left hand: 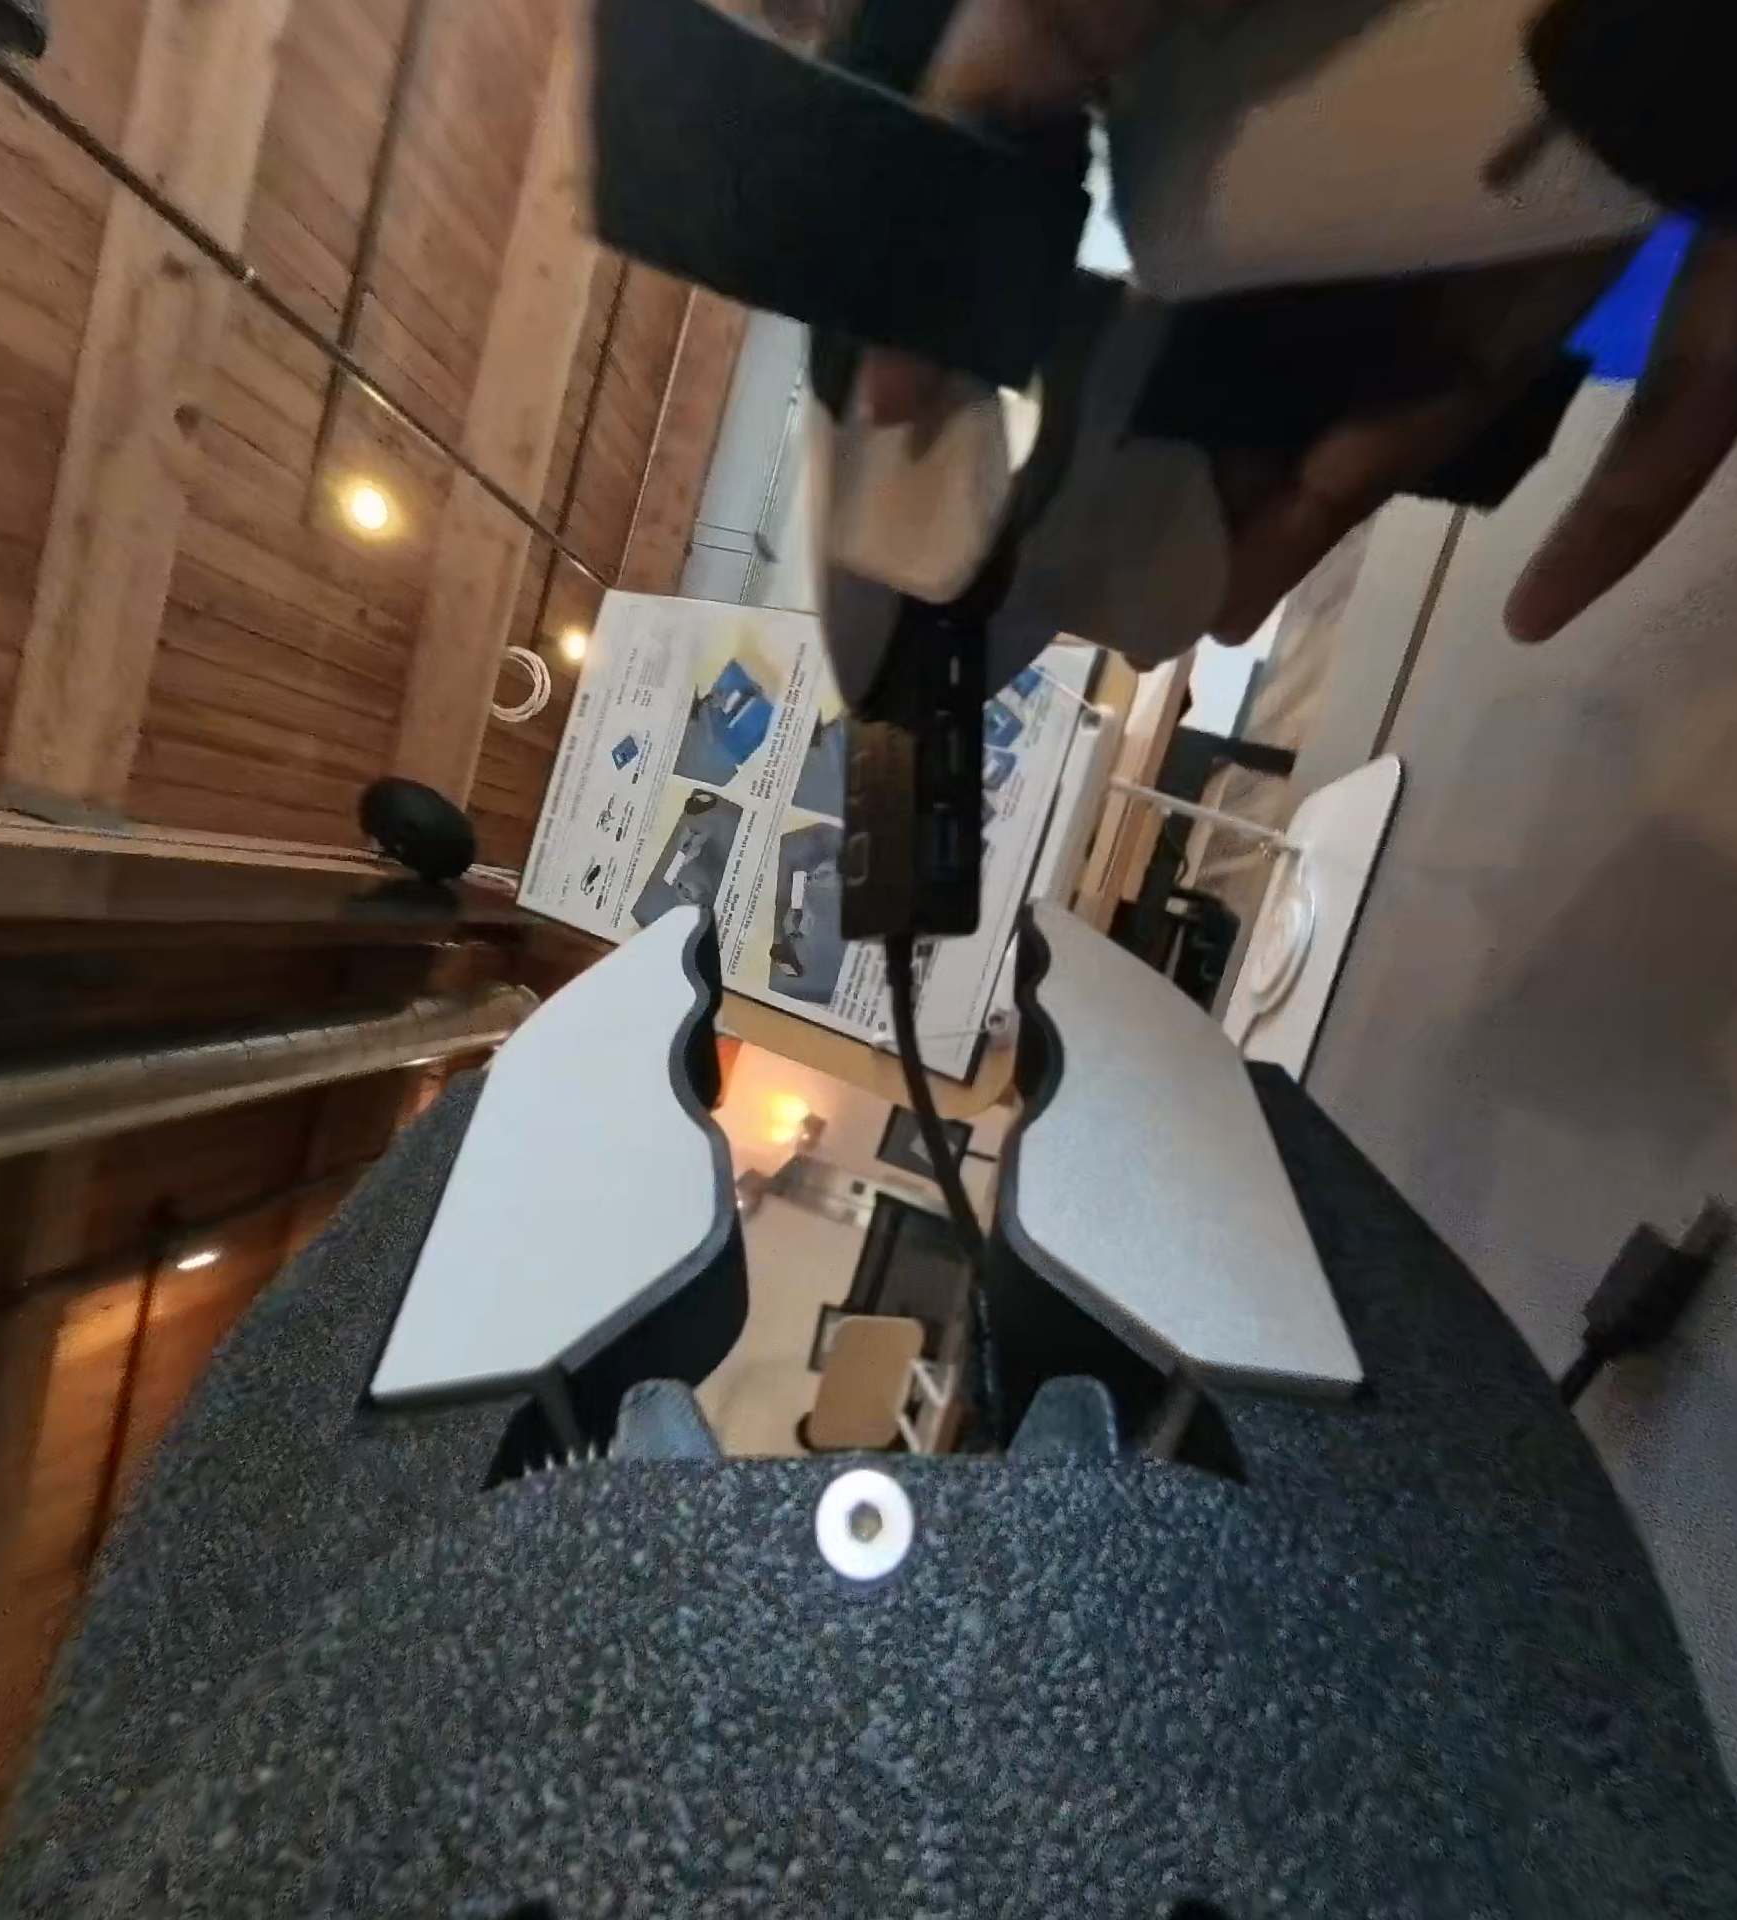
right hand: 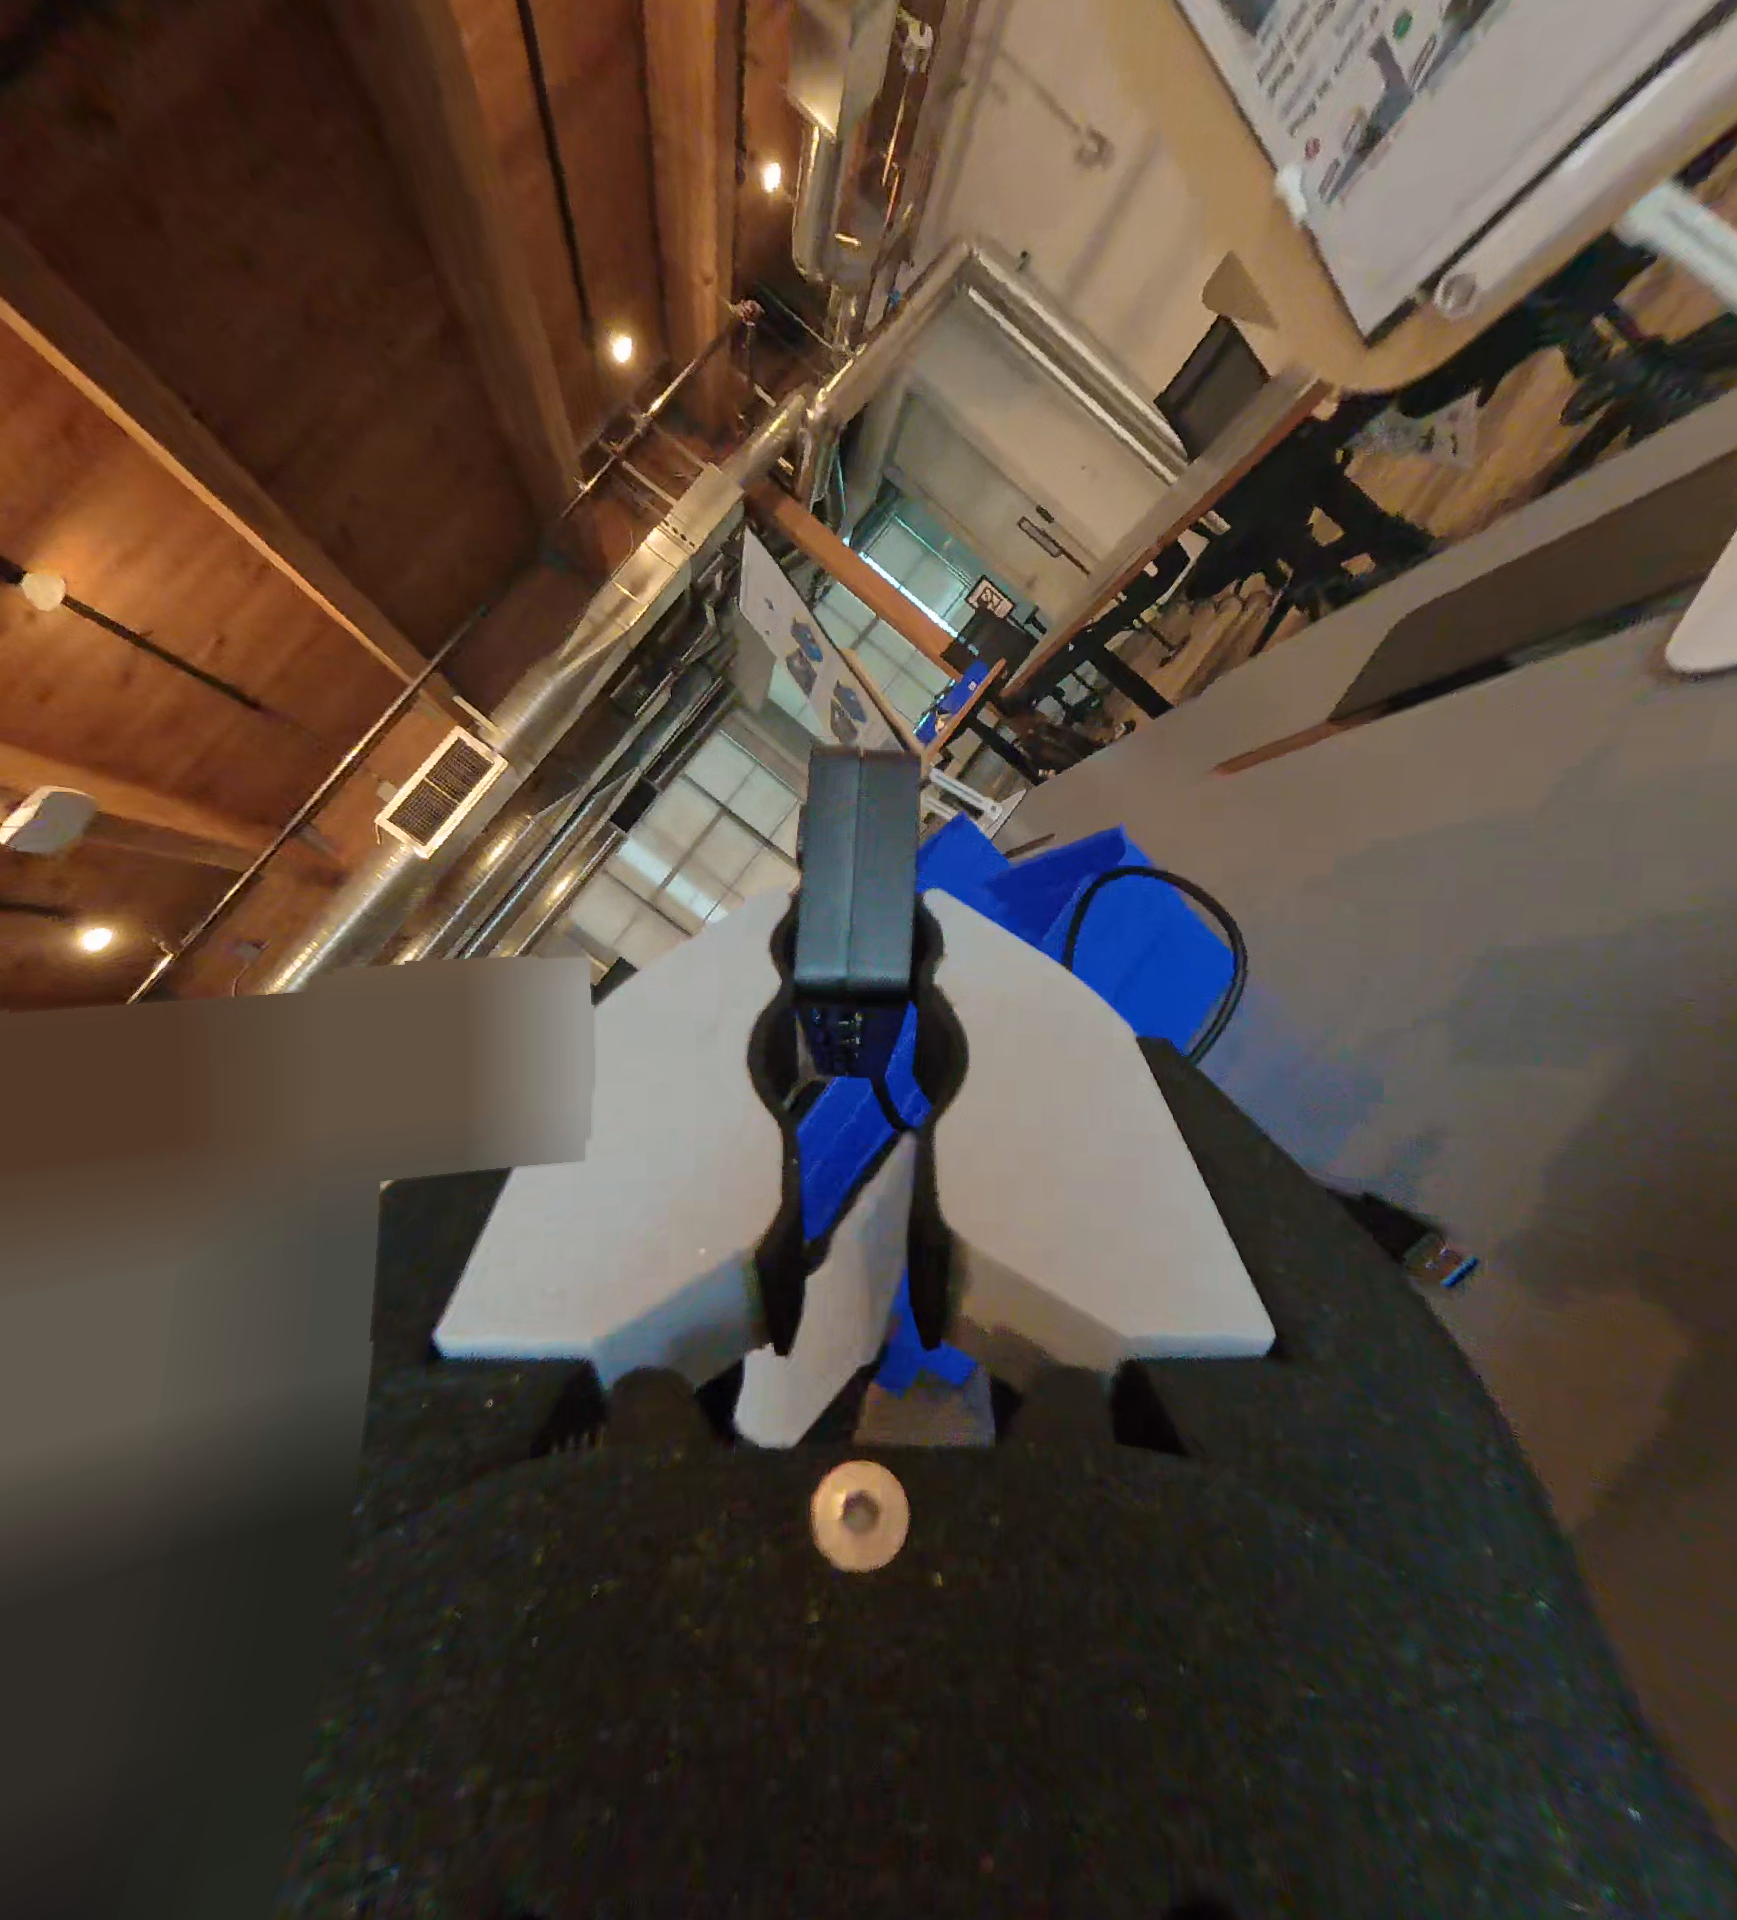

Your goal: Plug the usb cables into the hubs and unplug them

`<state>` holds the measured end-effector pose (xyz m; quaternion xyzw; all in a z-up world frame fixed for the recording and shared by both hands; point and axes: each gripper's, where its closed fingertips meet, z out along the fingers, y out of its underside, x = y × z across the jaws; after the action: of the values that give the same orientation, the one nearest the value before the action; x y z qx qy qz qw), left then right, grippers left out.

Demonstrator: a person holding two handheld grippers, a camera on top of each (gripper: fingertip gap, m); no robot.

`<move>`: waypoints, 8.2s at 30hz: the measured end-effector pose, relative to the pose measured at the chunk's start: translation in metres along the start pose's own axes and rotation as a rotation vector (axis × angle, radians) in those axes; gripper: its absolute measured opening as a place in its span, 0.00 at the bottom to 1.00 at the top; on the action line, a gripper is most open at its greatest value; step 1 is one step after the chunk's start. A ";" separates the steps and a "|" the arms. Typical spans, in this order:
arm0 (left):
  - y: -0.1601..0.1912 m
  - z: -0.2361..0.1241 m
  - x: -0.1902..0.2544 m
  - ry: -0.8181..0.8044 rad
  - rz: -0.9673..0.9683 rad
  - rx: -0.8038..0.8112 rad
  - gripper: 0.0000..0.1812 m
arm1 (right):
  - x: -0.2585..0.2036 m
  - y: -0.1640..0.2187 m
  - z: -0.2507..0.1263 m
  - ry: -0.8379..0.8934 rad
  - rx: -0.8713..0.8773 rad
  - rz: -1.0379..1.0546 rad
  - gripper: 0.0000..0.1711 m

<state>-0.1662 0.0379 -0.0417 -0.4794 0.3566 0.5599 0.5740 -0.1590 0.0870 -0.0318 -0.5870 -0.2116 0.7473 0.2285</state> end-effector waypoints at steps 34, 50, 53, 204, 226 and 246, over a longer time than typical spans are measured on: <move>-0.015 -0.067 0.034 0.830 -0.687 0.274 0.10 | -0.046 0.089 -0.059 -0.242 -0.345 -1.457 0.32; -0.064 -0.084 0.004 0.904 -0.982 0.605 0.13 | -0.056 0.102 -0.083 -0.498 -0.275 -1.368 0.10; -0.067 -0.084 0.009 0.921 -0.957 0.592 0.13 | -0.057 0.102 -0.084 -0.517 -0.259 -1.364 0.10; 0.010 -0.020 -0.021 0.220 -0.556 0.060 0.10 | -0.117 0.008 -0.114 -0.119 -0.019 -1.538 0.08; 0.007 -0.011 0.018 0.280 -0.337 -0.025 0.09 | -0.014 0.078 -0.083 0.184 -0.559 -1.080 0.08; 0.026 0.001 0.068 0.224 0.060 -0.307 0.09 | 0.053 0.085 -0.052 0.416 -1.319 -1.059 0.08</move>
<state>-0.1834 0.0571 -0.1098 -0.6099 0.3428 0.5678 0.4338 -0.1272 0.0522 -0.1339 -0.5485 -0.8004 0.1455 0.1932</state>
